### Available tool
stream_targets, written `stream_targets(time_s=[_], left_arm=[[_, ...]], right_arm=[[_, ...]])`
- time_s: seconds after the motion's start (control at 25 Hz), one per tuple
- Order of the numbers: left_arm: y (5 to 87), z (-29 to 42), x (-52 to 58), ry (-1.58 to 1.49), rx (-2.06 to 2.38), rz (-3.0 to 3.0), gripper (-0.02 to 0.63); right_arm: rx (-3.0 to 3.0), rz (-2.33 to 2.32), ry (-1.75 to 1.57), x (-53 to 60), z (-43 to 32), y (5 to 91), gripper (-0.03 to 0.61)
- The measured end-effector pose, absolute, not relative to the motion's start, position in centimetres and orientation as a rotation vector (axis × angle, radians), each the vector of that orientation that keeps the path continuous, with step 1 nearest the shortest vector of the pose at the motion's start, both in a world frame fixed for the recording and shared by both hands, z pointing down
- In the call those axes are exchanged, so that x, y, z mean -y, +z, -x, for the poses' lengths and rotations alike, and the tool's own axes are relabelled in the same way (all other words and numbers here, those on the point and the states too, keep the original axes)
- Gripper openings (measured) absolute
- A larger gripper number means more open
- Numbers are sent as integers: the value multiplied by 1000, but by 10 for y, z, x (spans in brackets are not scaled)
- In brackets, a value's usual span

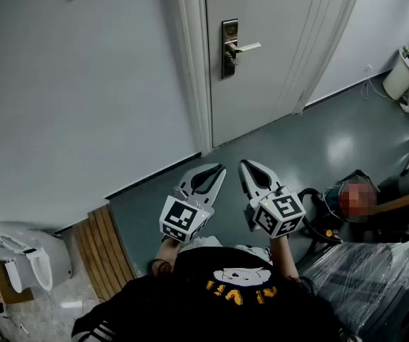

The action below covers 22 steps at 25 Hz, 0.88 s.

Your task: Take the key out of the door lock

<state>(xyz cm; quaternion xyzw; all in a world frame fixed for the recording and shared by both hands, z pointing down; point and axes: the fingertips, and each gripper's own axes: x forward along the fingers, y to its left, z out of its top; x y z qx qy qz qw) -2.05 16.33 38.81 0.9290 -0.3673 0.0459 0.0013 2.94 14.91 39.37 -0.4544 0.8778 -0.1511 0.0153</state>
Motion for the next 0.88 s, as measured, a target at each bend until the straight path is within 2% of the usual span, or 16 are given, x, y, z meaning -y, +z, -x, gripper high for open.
stream_targets(time_s=[0.88], left_arm=[[411, 57, -170, 146, 1116, -2903, 28]], right_arm=[[-2677, 1459, -541, -143, -3, 406, 6]])
